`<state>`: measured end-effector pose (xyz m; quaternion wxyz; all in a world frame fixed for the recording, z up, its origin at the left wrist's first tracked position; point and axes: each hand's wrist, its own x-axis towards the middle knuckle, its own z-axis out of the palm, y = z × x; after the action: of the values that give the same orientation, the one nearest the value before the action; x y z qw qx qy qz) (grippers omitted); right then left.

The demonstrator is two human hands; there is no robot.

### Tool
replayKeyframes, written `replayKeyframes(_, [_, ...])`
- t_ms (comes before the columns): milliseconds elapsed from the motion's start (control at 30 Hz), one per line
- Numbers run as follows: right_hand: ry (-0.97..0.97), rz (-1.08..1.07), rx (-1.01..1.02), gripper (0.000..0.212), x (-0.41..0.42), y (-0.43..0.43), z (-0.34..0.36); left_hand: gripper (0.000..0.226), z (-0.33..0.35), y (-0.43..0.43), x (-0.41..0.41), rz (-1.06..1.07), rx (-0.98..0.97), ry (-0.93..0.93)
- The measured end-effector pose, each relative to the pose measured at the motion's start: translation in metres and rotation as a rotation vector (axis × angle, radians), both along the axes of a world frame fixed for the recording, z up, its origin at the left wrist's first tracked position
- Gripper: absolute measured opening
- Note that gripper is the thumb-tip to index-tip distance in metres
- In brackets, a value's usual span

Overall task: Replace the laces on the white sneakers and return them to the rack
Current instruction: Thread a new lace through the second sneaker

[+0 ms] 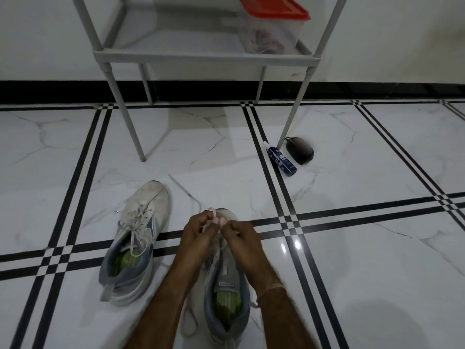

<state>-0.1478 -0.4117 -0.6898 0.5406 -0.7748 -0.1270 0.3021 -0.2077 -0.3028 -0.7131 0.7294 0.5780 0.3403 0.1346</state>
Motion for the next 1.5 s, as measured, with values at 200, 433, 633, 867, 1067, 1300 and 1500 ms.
replayKeyframes(200, [0.288,0.038,0.266,0.023,0.010,0.004,0.026,0.040,0.032,0.003,0.000,-0.125,-0.152,-0.096])
replayKeyframes(433, [0.533,-0.322,0.615,0.011,0.052,-0.017,0.031,0.027,0.009,0.017,-0.012,0.089,-0.216,-0.011])
replayKeyframes(633, [0.445,-0.175,0.328,0.014,0.031,-0.014,0.024,0.030,0.017,-0.007,-0.001,-0.071,0.593,0.055])
replayKeyframes(867, [0.552,-0.361,0.420,0.012,0.039,-0.020,0.024,0.032,0.011,0.026,0.001,-0.105,0.668,0.122])
replayKeyframes(1067, [0.432,-0.240,0.326,0.011,0.025,-0.017,0.023,0.023,0.018,0.016,-0.005,-0.237,0.907,0.098])
replayKeyframes(1300, [0.452,-0.318,0.372,0.012,0.032,-0.021,0.024,0.029,0.023,0.017,-0.007,-0.170,0.688,0.071])
replayKeyframes(1500, [0.424,-0.288,0.332,0.008,0.022,-0.022,0.021,0.031,0.024,0.033,-0.022,-0.130,1.061,0.550])
